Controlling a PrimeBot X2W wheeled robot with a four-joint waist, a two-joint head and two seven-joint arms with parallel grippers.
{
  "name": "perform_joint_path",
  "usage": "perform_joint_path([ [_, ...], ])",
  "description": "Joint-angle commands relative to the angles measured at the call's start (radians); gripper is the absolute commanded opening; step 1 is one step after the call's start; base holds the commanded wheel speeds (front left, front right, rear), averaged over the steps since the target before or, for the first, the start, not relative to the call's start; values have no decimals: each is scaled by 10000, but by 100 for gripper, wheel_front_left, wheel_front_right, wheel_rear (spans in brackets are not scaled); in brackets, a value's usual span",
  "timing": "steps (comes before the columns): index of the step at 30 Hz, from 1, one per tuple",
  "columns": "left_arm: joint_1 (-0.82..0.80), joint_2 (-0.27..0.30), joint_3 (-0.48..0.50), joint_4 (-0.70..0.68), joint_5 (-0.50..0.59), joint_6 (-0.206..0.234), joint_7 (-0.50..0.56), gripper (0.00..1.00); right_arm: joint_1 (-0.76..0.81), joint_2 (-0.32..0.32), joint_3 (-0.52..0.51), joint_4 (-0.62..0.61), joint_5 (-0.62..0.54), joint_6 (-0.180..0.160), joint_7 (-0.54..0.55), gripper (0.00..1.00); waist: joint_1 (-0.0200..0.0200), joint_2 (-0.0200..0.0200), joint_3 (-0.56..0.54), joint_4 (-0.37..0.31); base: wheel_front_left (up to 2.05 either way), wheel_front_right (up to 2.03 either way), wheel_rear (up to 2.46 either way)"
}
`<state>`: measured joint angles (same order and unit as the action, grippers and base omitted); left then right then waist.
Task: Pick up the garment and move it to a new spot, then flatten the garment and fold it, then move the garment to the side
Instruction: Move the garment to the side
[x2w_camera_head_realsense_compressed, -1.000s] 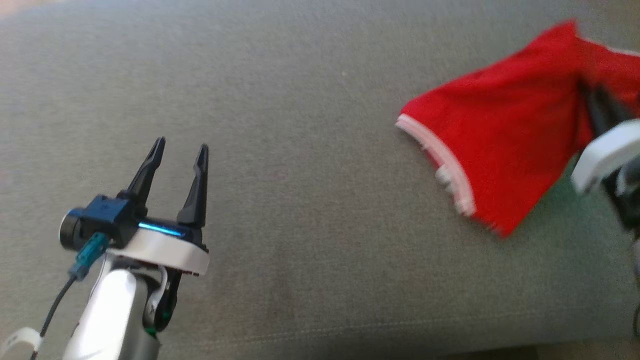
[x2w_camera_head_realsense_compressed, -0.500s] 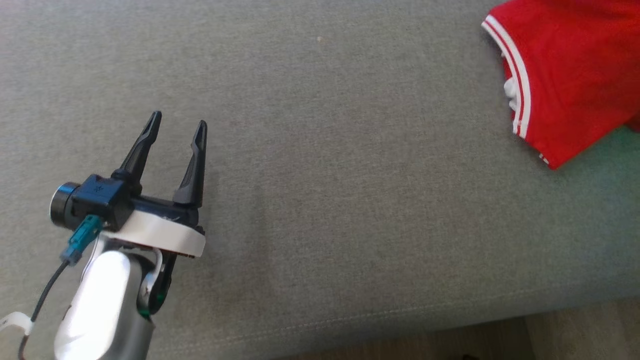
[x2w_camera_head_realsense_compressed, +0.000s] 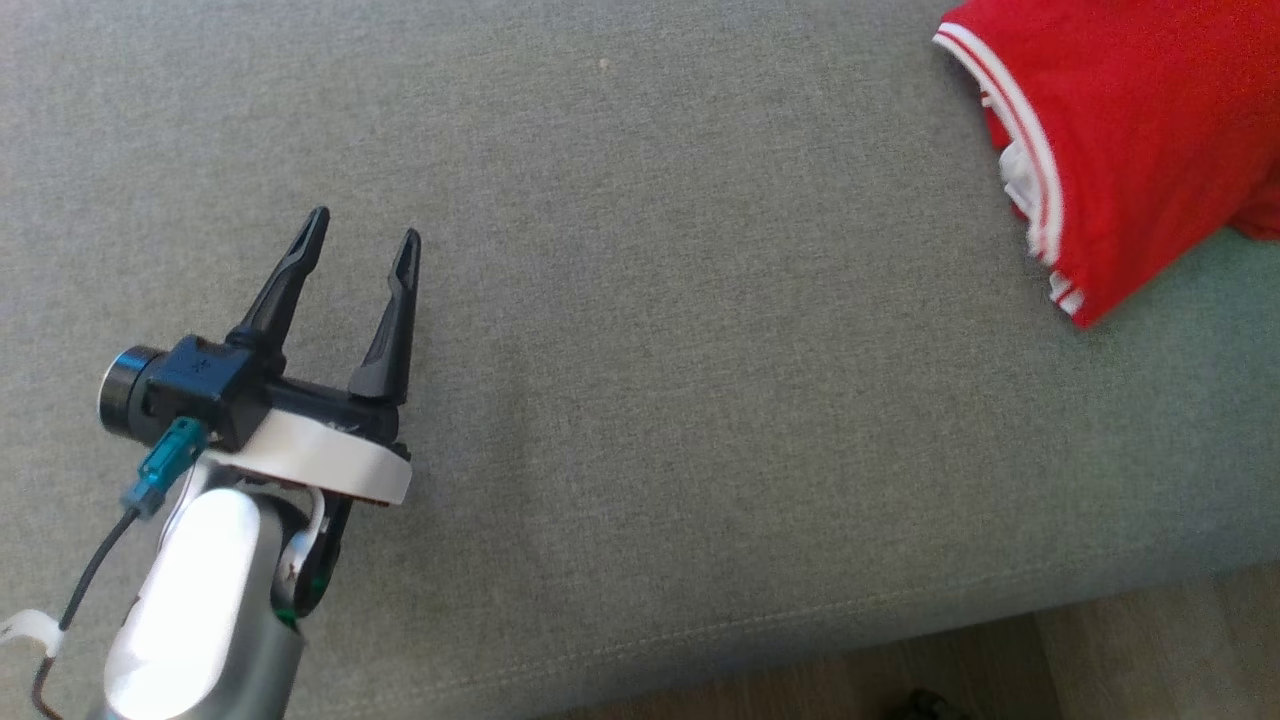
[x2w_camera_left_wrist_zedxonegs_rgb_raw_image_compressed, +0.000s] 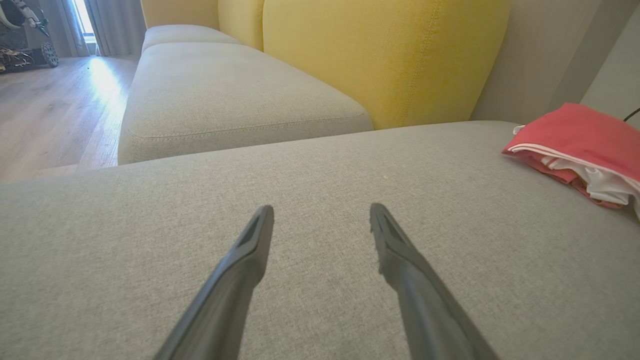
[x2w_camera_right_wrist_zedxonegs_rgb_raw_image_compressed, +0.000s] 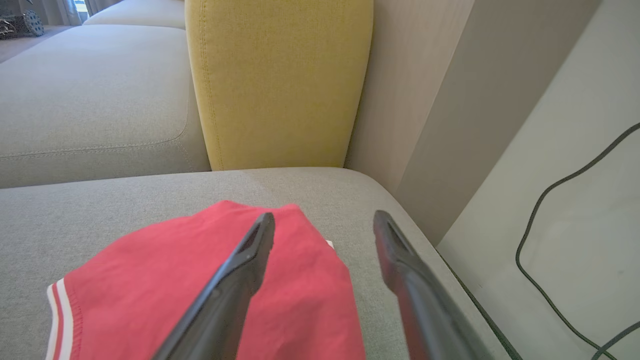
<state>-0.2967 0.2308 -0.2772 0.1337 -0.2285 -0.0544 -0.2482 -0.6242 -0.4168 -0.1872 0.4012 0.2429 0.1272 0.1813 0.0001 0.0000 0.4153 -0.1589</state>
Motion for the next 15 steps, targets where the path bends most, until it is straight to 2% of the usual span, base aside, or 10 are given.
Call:
perform_joint_path([
  [1, -290, 292, 312, -318, 93, -27, -39, 100, 121, -127, -25, -451, -90, 35, 10, 100, -1, 0, 14, -13, 0, 0, 0],
  [7, -251, 340, 296, -244, 38, -2, -47, 100, 544, 156, -340, -1411, -352, 35, -346, 100, -1, 0, -155, -9, 0, 0, 0],
  [15, 133, 242, 407, -57, -175, 189, -77, 100, 1993, 1782, -657, -4079, -1126, 35, -1204, 100, -1, 0, -967, 100, 0, 0, 0],
])
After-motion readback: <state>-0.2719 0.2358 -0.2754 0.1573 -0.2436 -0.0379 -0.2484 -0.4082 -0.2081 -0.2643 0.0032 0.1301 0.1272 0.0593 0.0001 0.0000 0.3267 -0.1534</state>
